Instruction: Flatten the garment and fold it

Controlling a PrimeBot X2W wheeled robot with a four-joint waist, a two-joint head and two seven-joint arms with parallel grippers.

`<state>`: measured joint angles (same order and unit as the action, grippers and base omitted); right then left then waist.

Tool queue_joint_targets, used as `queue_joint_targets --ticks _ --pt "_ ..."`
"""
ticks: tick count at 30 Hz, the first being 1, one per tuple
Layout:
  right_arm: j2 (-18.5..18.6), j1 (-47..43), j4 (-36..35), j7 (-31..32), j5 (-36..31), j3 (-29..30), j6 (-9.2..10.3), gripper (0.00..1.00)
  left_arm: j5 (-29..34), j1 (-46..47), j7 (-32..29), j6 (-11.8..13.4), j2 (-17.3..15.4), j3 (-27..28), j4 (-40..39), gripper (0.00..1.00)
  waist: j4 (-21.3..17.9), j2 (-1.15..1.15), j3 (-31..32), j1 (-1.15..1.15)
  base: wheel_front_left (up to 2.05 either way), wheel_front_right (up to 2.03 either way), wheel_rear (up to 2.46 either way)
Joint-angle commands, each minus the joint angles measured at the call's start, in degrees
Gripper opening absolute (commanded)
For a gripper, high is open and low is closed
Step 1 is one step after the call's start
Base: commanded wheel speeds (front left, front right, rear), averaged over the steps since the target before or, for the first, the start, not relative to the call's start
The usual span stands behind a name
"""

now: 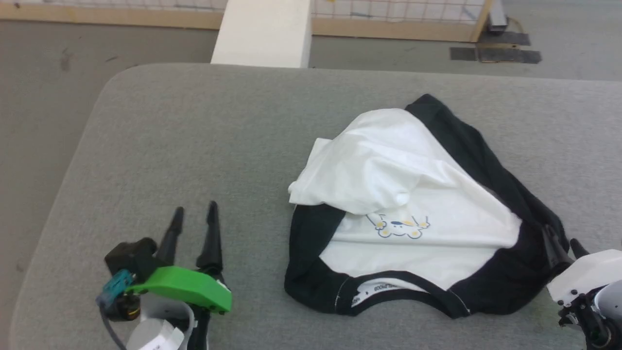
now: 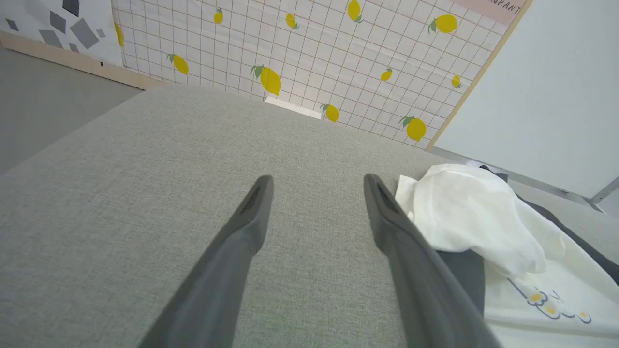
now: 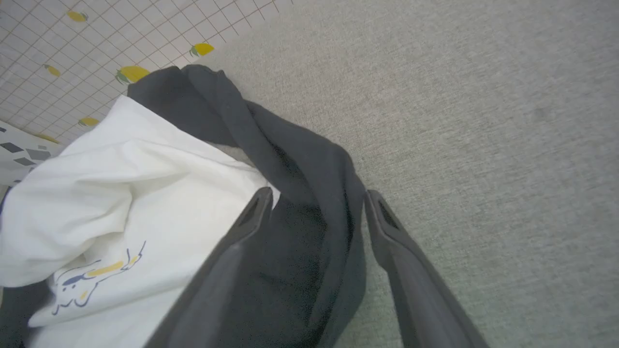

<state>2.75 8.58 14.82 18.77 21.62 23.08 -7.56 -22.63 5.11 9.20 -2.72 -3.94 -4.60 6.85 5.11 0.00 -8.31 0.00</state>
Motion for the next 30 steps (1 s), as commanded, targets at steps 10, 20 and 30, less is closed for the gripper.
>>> queue_joint_targets --ticks 10,20,30 --pt "0.1 -0.1 -1.4 -2.9 1.0 -1.5 0.08 1.00 -4.3 8.5 -26.2 -2.4 -1.0 -9.5 2.1 1.00 -4.7 0.00 2.3 0.00 0.00 0.00 0.00" --pt "0.1 0.1 -4.6 -2.7 1.6 -3.1 0.08 1.00 -1.1 17.8 -43.7 -2.5 -3.6 -16.3 9.6 1.00 -7.7 0.00 0.5 0.00 0.00 0.00 0.00" --pt "0.1 0.3 -6.3 -2.6 0.5 -4.0 0.08 1.00 -2.3 20.4 -38.1 -2.7 -2.3 -15.8 17.0 0.00 -8.7 0.00 -1.0 0.00 0.00 0.00 0.00"
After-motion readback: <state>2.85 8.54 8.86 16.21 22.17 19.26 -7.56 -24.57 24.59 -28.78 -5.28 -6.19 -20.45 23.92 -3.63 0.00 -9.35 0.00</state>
